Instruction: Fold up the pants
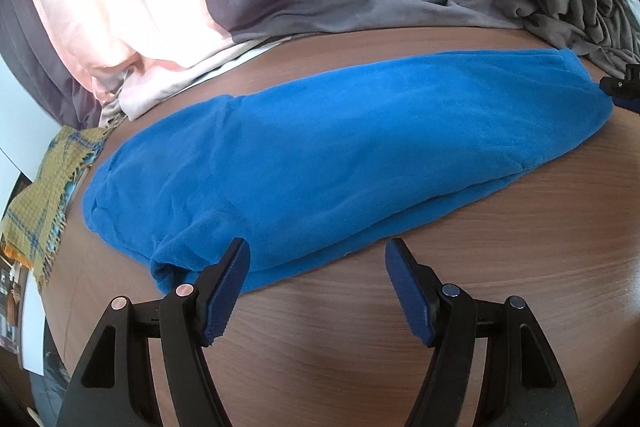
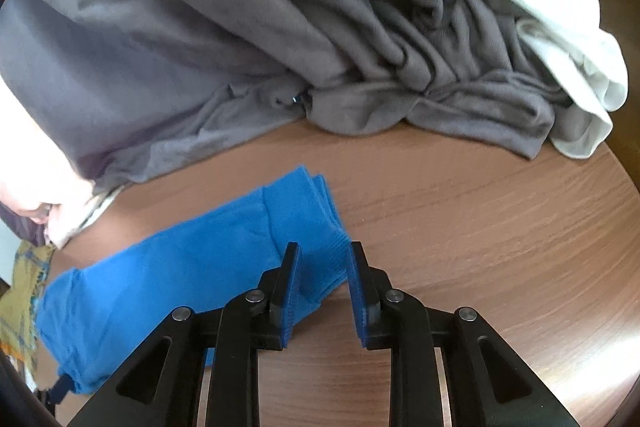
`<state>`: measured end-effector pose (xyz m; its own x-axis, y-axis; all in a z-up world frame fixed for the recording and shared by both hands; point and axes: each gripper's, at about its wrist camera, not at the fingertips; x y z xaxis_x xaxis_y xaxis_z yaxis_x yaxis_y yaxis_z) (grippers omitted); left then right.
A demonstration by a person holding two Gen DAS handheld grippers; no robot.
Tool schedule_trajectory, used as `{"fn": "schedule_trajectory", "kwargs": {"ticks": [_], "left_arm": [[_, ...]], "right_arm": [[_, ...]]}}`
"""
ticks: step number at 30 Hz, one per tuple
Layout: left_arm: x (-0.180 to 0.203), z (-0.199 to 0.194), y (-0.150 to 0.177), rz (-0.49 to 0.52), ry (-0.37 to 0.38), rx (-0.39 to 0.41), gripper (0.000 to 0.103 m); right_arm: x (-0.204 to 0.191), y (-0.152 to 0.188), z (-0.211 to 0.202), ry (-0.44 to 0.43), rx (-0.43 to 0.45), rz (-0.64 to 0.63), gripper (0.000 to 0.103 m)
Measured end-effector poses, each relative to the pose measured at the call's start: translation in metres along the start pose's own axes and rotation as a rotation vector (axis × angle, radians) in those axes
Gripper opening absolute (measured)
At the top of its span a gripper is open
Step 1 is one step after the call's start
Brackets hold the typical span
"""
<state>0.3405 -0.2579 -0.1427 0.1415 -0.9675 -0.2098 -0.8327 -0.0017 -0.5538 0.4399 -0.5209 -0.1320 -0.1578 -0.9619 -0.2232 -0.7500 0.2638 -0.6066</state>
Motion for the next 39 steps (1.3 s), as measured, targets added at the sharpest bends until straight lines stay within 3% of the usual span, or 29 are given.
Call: {"fn": "schedule_trajectory", "kwargs": {"ticks": [5, 8, 11, 12, 16, 18, 27, 33, 36, 38, 39], "left_arm": [[0.004, -0.002, 0.001, 0.008, 0.004, 0.009, 0.069], [0.008, -0.002, 0.0, 0.021, 0.005, 0.008, 0.069], [0.009, -0.002, 0.0, 0.027, 0.011, 0.005, 0.07], [0.008, -0.001, 0.0, 0.026, 0.011, 0.002, 0.07], [0.008, 0.0, 0.0, 0.021, 0.011, -0.005, 0.069], [0.009, -0.001, 0.0, 0.029, 0.012, -0.001, 0.07], [0.006, 0.003, 0.002, 0.022, 0.013, -0.017, 0.07], [0.009, 0.0, 0.001, 0.04, 0.01, 0.004, 0.07], [0.014, -0.005, -0.007, 0.093, 0.045, 0.048, 0.07], [0.017, -0.01, -0.018, 0.149, 0.083, 0.098, 0.07], [0.018, -0.012, -0.025, 0.182, 0.112, 0.122, 0.07]], "right_arm": [[0.002, -0.002, 0.005, 0.003, -0.019, 0.024, 0.025], [0.008, -0.002, 0.006, 0.017, -0.025, 0.051, 0.039], [0.011, 0.0, 0.007, -0.025, -0.036, 0.072, 0.039], [0.009, 0.0, 0.009, -0.028, -0.039, 0.058, 0.038], [0.009, -0.002, 0.009, -0.003, -0.02, 0.042, 0.013], [0.008, -0.004, 0.006, -0.003, 0.001, 0.01, 0.006], [0.005, -0.013, 0.001, 0.087, 0.1, -0.065, 0.006], [0.004, -0.015, 0.011, 0.103, 0.088, -0.084, 0.007], [0.011, -0.015, 0.009, 0.075, 0.077, -0.037, 0.017], [0.017, -0.015, 0.003, 0.054, 0.083, 0.006, 0.041], [0.021, -0.014, -0.002, 0.041, 0.098, 0.035, 0.042]]}}
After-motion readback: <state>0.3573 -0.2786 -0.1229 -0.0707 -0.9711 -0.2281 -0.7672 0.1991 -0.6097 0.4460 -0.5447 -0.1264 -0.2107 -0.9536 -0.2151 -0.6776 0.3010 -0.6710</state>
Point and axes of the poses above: each gripper's, at about its wrist camera, not at the fingertips, and z roughly the way its jaws point, x to its right, y to its underside, and after that the axes turned 5 degrees about y, right-handed
